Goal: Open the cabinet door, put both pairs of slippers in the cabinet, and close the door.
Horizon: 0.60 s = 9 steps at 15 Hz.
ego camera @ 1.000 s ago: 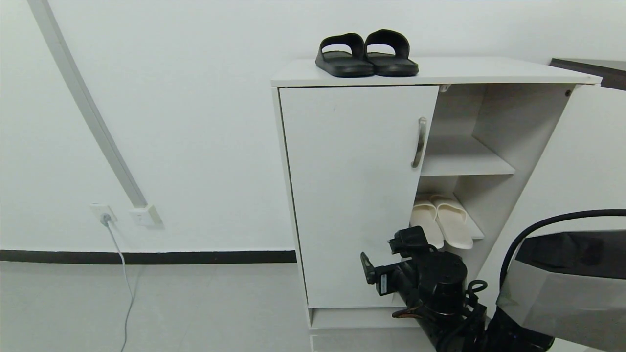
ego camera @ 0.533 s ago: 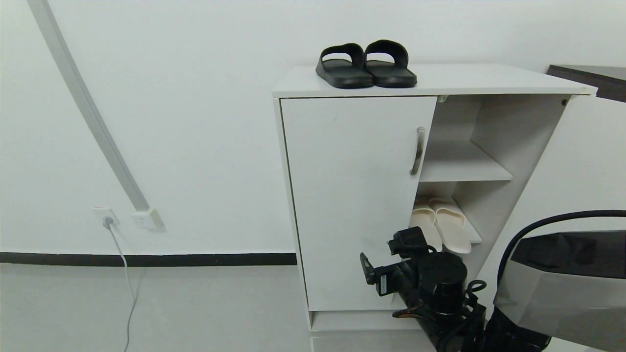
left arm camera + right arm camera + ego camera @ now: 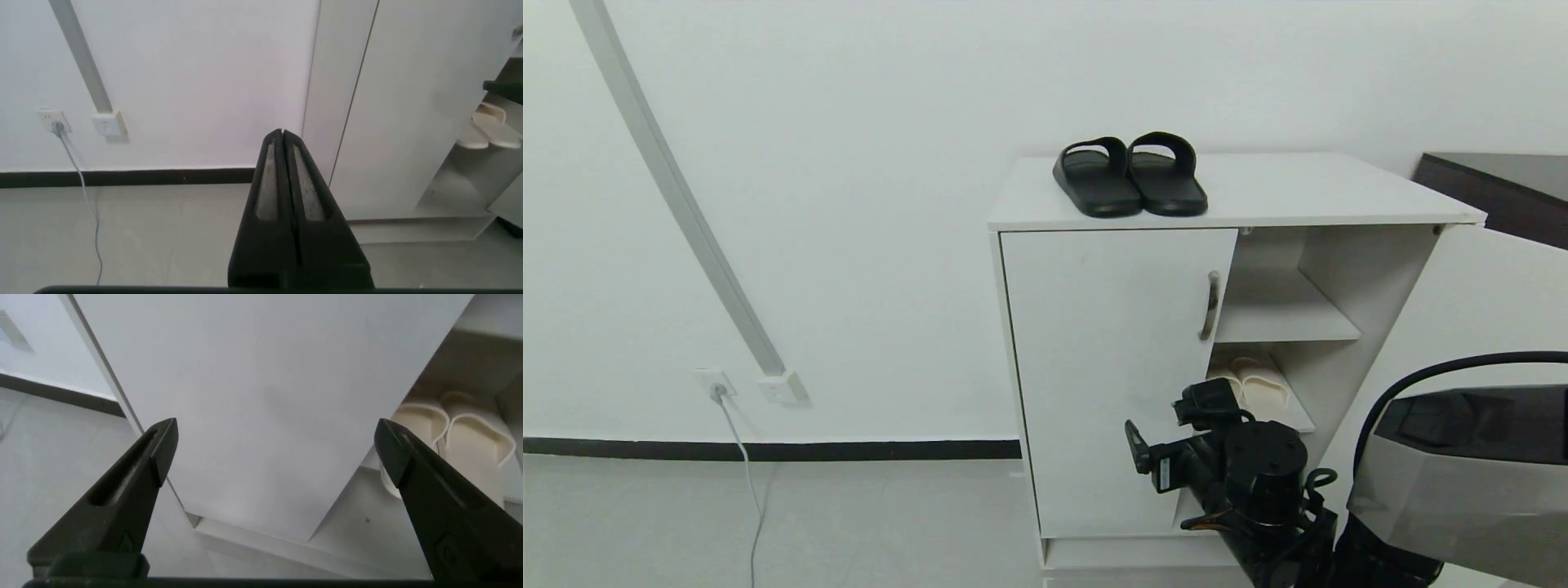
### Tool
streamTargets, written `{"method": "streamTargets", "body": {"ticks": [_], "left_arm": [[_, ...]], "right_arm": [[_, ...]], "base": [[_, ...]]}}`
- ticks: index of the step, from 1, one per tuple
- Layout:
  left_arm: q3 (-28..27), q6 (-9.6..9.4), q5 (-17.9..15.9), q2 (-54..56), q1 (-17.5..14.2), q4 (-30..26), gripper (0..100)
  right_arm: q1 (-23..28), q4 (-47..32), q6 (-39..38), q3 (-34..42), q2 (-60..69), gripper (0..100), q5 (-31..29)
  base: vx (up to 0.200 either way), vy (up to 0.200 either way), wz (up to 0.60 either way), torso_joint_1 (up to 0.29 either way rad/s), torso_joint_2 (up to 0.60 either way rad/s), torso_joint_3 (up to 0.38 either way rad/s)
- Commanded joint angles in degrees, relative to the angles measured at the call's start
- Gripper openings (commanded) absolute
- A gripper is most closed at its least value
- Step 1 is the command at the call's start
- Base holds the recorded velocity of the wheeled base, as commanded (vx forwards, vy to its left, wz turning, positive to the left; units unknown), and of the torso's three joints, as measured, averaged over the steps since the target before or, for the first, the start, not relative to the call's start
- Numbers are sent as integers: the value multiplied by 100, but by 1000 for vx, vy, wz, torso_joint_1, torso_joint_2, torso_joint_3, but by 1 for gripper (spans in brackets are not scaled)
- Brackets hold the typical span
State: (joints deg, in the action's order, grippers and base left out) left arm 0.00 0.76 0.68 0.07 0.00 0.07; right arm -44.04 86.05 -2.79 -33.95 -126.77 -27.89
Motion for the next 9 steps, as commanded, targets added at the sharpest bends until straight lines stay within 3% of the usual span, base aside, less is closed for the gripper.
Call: {"method": "streamTargets", "body": {"ticks": [1,9], "left_arm": [[0,4,2,-7,0,1,0],[0,-5,2,-7,0,1,0]], "right_arm": [[1,8,-2,11,-14,100,-6],[1,34,-2,11,-14,100,-15]], "base": [[0,0,0,149,-456,-320],[0,0,0,179,-491,-319]]}}
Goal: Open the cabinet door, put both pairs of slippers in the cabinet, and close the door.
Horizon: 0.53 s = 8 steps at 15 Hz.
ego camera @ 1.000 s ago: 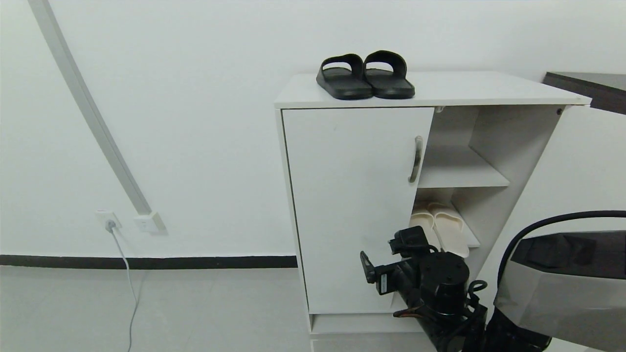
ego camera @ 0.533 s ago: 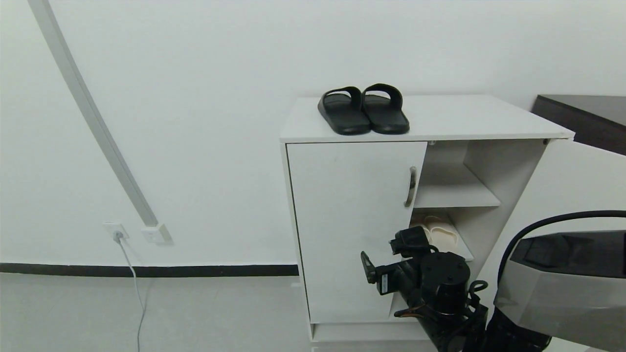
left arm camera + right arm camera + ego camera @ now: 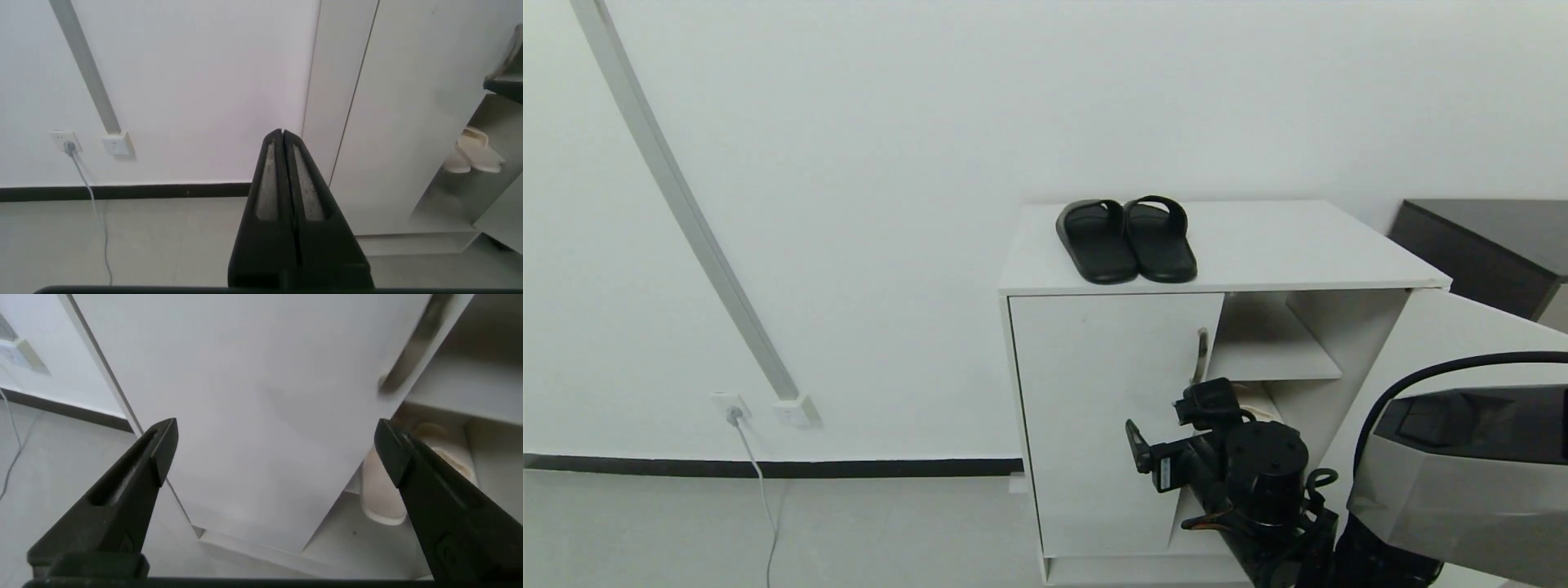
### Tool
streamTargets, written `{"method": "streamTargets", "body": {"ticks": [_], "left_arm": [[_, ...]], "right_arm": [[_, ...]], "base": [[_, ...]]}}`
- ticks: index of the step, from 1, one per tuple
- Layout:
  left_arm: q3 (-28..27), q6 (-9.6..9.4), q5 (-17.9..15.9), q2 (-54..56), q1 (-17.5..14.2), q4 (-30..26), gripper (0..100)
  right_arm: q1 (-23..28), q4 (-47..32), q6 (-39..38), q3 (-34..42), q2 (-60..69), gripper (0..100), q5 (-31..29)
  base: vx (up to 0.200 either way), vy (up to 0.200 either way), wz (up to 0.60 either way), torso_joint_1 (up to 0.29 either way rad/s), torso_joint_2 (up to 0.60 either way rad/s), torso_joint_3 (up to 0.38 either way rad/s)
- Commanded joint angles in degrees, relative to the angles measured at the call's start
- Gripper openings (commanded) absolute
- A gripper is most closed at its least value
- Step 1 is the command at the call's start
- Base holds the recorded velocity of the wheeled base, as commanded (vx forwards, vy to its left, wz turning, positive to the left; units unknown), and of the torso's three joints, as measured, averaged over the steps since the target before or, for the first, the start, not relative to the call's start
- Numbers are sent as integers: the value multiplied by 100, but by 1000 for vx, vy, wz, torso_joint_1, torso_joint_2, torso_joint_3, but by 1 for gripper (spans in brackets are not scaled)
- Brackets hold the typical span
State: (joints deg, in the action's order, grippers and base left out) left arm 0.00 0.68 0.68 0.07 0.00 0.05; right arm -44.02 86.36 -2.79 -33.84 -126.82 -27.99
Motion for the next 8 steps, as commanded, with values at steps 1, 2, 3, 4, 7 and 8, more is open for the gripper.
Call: {"method": "streamTargets", "body": {"ticks": [1,2,3,4,7,8], "left_arm": [[0,2,2,-7,0,4,0],[0,2,2,-7,0,4,0],[0,11,2,-7,0,4,0],[0,2,2,-7,0,4,0],[0,2,2,-7,0,4,0],[0,2,2,-7,0,4,0]], "right_arm": [[-1,4,-2,0,-10,100,-5],[-1,4,-2,9,-10,100,-5],[-1,4,-2,9,-10,100,-5],[-1,4,-2,9,-10,100,-5],[-1,13,-2,9,-10,100,-5],[-1,13,-2,9,-10,100,-5]], "base": [[0,0,0,198,-515,-315],[0,0,0,203,-530,-320],[0,0,0,217,-520,-320],[0,0,0,222,-540,-315],[0,0,0,232,-557,-325],[0,0,0,261,-574,-344]]}}
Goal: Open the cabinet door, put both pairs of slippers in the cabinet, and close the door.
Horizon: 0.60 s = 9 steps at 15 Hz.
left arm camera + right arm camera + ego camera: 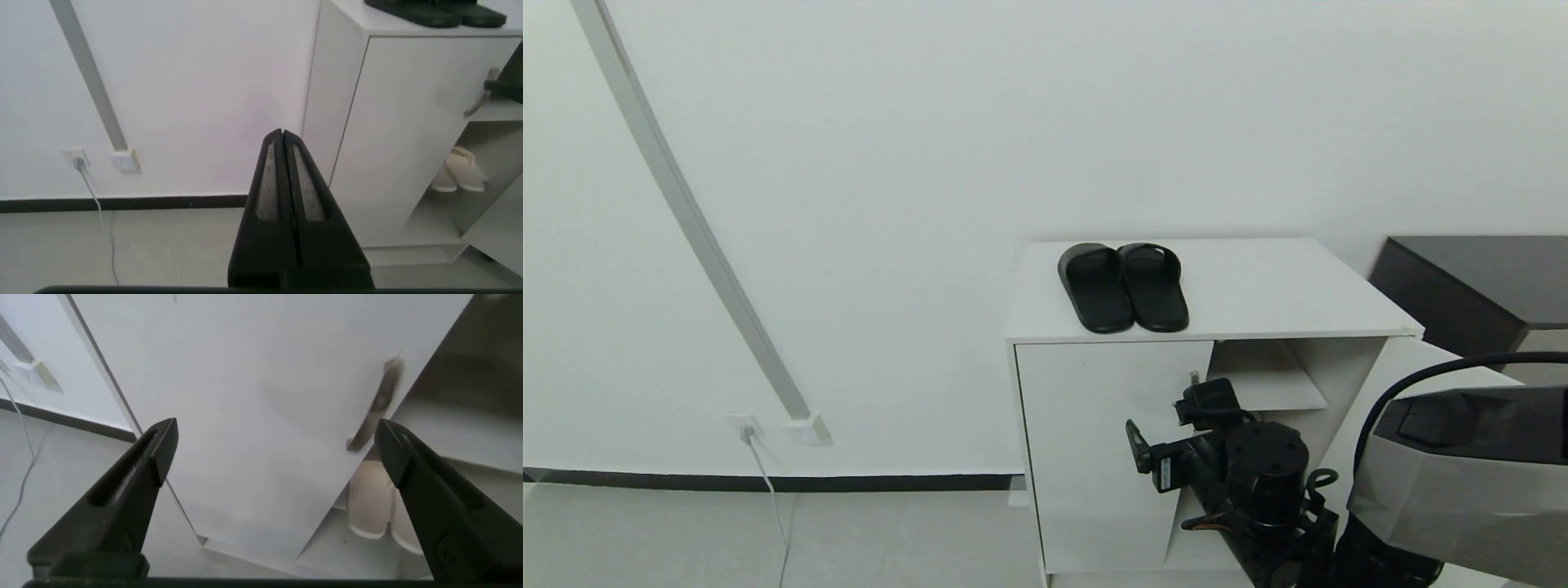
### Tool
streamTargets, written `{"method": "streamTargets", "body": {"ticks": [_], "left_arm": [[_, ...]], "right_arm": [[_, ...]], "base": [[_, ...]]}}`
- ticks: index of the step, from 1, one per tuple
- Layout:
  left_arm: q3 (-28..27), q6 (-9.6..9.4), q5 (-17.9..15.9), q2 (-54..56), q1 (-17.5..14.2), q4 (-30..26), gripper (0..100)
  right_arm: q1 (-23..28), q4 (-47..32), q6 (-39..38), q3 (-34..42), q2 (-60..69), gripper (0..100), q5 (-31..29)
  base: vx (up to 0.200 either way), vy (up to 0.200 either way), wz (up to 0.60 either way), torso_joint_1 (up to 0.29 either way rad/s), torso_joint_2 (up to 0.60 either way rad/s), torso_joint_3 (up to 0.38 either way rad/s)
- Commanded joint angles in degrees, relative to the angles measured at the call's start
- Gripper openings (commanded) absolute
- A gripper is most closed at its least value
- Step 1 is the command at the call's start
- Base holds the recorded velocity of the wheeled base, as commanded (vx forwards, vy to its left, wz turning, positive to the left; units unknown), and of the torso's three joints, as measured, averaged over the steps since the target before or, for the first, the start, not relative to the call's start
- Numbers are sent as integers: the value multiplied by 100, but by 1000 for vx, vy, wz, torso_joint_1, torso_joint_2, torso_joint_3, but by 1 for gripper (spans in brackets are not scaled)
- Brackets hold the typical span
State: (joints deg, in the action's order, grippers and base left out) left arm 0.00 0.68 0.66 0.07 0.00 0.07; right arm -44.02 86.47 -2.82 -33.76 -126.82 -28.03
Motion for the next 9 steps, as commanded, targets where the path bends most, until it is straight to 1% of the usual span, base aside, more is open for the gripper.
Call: {"method": "streamTargets", "body": {"ticks": [1,4,9], "left_arm": [[0,2,4,-7,0,1,0],[0,2,4,-7,0,1,0],[0,2,4,-7,0,1,0]], "right_arm": [[-1,2,0,1,-10,100,-1],[-1,2,0,1,-10,100,-1],[-1,10,36,1,-10,100,-1]], "base": [[0,0,0,256,-579,-320],[0,0,0,263,-595,-338],[0,0,0,190,-420,-232]]}}
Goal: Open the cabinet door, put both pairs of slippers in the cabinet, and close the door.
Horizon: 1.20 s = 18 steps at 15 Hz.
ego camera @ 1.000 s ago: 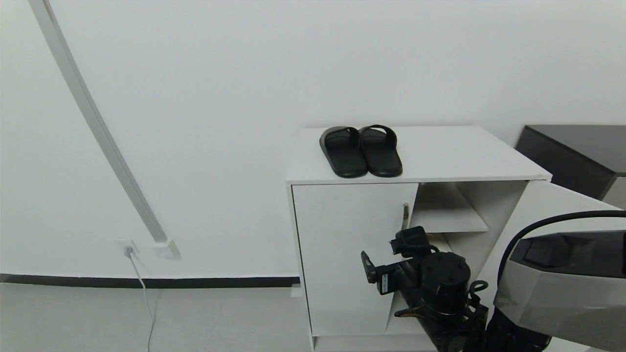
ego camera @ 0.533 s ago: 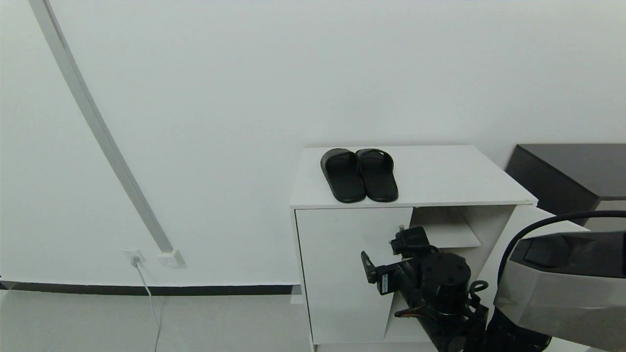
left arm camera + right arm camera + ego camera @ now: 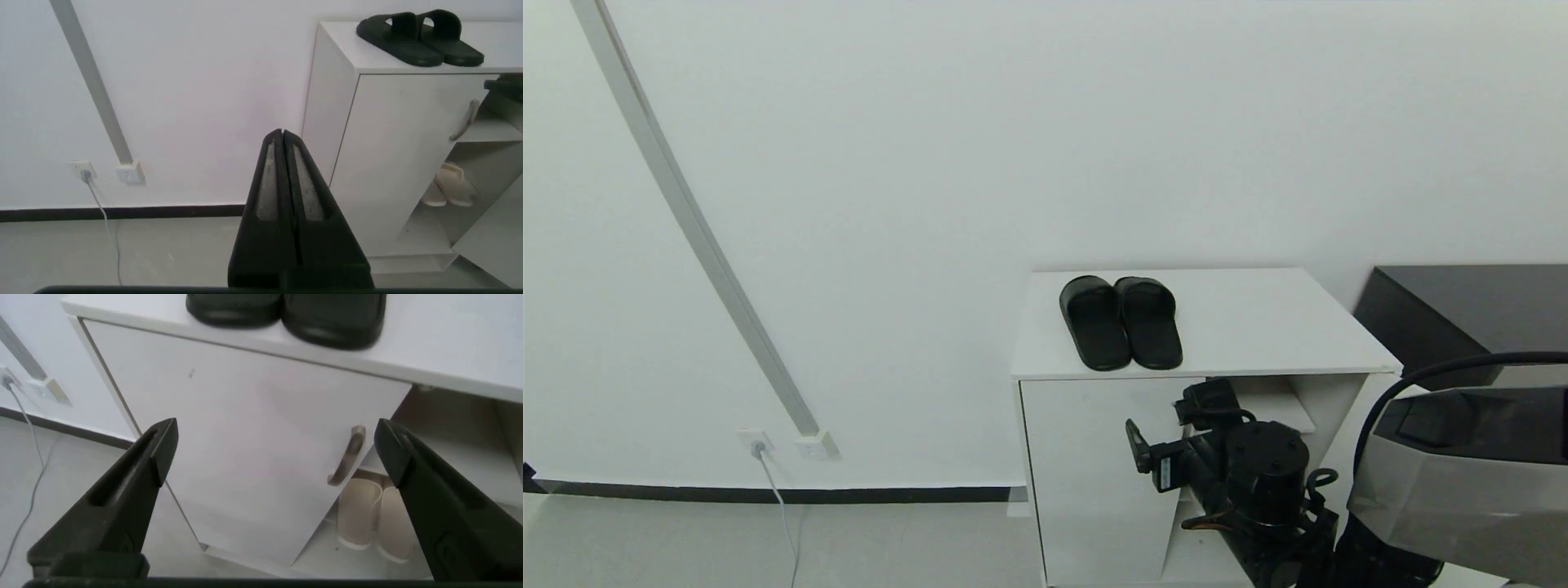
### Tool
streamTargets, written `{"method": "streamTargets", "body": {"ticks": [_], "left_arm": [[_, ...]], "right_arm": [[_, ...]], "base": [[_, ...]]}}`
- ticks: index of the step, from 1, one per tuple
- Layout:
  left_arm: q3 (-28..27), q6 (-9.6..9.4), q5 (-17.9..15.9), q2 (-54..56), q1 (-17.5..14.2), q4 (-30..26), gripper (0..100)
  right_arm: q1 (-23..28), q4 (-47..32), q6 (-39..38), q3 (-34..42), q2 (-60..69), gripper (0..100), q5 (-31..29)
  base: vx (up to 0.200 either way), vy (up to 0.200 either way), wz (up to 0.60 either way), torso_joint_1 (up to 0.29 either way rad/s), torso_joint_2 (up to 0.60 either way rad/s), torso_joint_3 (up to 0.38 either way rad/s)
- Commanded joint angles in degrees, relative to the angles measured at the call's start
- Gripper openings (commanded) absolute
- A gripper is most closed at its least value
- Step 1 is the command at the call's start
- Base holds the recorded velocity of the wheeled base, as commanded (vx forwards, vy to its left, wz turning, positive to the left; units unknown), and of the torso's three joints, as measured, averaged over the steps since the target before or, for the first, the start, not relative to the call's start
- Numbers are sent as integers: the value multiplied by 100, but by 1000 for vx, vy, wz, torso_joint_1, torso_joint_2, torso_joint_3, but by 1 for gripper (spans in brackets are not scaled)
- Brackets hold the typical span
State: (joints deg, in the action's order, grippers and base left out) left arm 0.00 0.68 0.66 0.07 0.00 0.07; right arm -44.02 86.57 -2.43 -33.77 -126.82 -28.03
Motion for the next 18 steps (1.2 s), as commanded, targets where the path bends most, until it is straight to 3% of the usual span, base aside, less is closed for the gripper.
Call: {"method": "streamTargets", "body": {"ticks": [1,8,12,13,18], "left_arm": [[0,2,4,-7,0,1,0],[0,2,4,-7,0,1,0],[0,2,4,-7,0,1,0],[0,2,4,-7,0,1,0],[0,-51,4,-7,0,1,0]], "right_arm": [[-1,1,5,2,-10,100,-1],[113,45,5,-33,-150,100,8],[166,335,497,-359,-27,100,60],[166,-61,497,-649,61,100,60],[166,-3761,-803,-2661,746,100,8]], "base": [[0,0,0,173,-373,-207],[0,0,0,164,-355,-186],[0,0,0,19,-34,-19],[0,0,0,0,0,0],[0,0,0,0,0,0]]}}
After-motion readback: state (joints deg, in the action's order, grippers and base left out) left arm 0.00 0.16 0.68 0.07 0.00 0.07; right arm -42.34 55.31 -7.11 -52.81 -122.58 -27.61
